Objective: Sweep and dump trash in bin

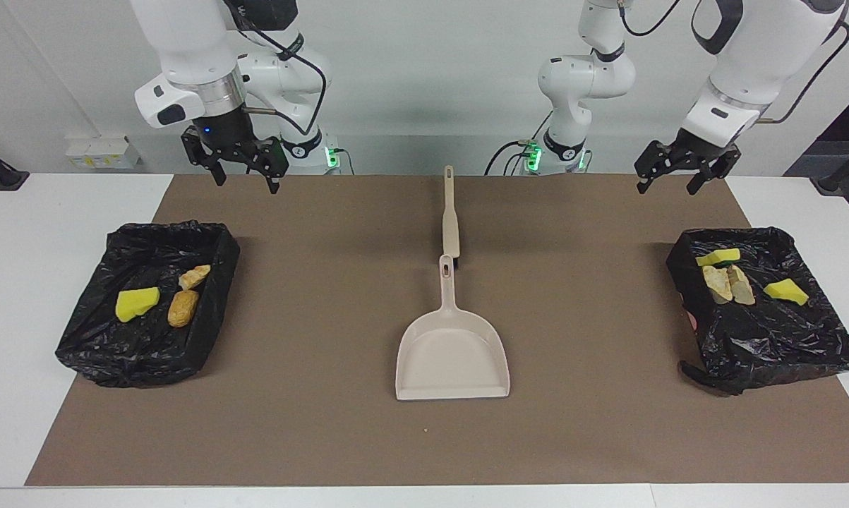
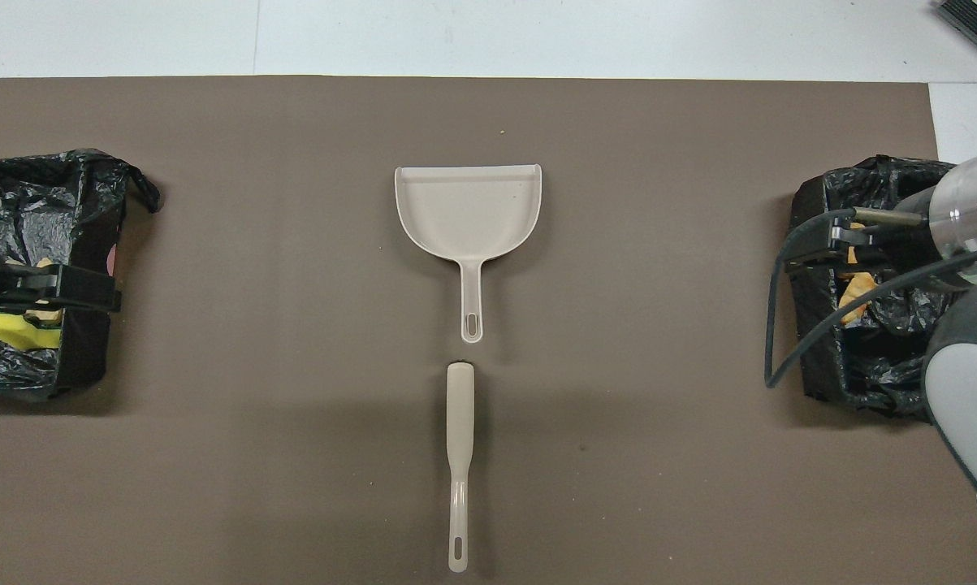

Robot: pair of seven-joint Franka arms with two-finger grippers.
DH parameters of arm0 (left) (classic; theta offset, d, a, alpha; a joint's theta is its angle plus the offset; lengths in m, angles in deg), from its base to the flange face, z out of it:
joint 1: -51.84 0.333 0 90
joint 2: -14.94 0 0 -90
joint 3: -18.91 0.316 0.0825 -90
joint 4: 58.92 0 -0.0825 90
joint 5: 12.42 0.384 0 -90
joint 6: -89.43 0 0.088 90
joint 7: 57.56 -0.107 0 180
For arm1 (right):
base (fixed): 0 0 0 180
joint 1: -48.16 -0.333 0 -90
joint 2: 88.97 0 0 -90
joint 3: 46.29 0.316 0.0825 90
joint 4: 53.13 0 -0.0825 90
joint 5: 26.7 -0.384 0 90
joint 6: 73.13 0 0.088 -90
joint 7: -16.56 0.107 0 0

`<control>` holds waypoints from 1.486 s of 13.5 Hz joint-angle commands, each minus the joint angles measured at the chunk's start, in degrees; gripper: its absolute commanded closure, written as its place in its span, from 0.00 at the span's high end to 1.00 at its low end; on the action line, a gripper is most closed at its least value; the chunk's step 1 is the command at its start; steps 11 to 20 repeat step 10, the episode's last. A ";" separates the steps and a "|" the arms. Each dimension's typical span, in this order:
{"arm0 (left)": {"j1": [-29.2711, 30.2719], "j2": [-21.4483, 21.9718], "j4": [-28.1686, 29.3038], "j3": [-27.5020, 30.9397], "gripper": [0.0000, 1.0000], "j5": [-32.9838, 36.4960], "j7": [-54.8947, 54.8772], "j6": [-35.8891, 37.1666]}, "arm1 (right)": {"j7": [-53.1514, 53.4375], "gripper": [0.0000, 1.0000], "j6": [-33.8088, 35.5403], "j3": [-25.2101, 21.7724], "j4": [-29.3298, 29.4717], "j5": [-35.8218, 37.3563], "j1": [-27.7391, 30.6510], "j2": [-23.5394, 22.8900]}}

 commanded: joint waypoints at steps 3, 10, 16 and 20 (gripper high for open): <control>1.47 0.98 -0.40 -0.60 1.00 0.17 -0.25 0.15 | -1.94 1.00 -1.54 0.39 -1.35 -1.27 0.68 1.09; 1.39 0.97 -0.40 -0.60 1.00 0.17 -0.77 0.66 | -2.03 1.00 -1.45 0.39 -1.43 -1.35 1.12 1.09; 1.39 0.97 -0.40 -0.60 1.00 0.17 -0.77 0.66 | -2.03 1.00 -1.45 0.39 -1.43 -1.35 1.12 1.09; 1.39 0.97 -0.40 -0.60 1.00 0.17 -0.77 0.66 | -2.03 1.00 -1.45 0.39 -1.43 -1.35 1.12 1.09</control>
